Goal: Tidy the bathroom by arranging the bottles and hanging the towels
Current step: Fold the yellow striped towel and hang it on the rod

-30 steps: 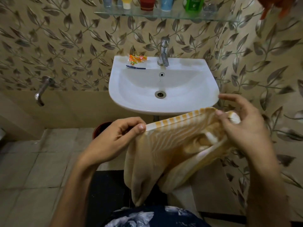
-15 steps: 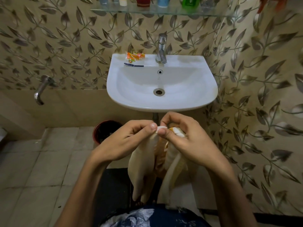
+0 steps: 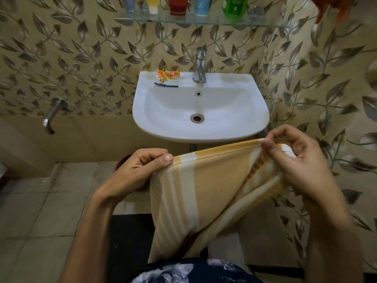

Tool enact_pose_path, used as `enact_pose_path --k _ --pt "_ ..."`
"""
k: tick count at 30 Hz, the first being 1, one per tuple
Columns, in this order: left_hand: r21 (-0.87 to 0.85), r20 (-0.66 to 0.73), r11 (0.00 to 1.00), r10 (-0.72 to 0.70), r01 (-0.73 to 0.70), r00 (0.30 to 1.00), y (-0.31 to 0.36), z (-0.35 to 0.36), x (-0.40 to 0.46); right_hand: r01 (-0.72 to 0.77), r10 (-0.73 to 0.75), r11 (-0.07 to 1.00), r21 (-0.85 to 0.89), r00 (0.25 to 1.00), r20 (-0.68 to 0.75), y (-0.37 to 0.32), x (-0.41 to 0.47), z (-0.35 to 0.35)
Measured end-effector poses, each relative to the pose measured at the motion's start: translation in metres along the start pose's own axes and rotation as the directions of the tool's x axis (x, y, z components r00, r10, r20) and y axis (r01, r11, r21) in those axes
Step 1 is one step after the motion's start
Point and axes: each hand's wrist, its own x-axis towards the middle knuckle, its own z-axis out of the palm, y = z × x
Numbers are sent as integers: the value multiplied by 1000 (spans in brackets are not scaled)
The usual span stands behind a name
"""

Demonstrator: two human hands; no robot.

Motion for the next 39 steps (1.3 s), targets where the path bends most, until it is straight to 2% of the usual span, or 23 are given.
enact_pose_path --k 3,5,7,9,11,14,18,22,26,30,32,35,37,39 --pt "22 26 999 28 -29 999 0 3 1 -103 101 982 -159 995 -18 12 0 1" --pt "23 68 998 55 -57 996 1 8 3 -121 134 974 -192 990 53 12 -3 9" --pt "5 131 998 55 -57 990 3 14 4 -42 87 978 -204 973 215 6 -8 25" --pt "-9 182 998 57 -56 982 6 21 6 54 28 979 -196 920 392 -3 -12 44" --pt "-29 209 997 70 -65 975 9 28 8 119 -3 968 -219 885 466 -8 -15 60" --pt "-39 207 997 77 -71 975 11 30 8 119 -1 954 -277 920 392 -9 -13 65" --pt "-4 199 999 41 -41 979 7 27 9 126 2 947 -296 919 394 -6 -12 61" --pt "-82 223 997 24 -6 974 6 26 11 32 4 996 -79 912 411 -7 -9 52" --pt "-43 108 999 8 -3 994 -2 16 11 2 -23 998 61 939 344 -12 -5 31" --pt "-3 19 1000 -20 20 1000 -10 5 7 -72 43 990 121 974 223 -7 -2 10" --pt "20 -8 1000 -10 10 1000 -10 5 9 -84 75 995 48 983 165 1 0 6" --pt "22 -22 1000 14 -14 1000 -5 11 11 -114 133 982 -151 984 121 14 2 10" --pt "41 2 999 26 -26 1000 -2 17 13 -115 158 964 -240 973 166 18 0 20" --pt "90 47 995 38 -42 998 1 26 15 -55 129 968 -244 946 297 16 -3 34"
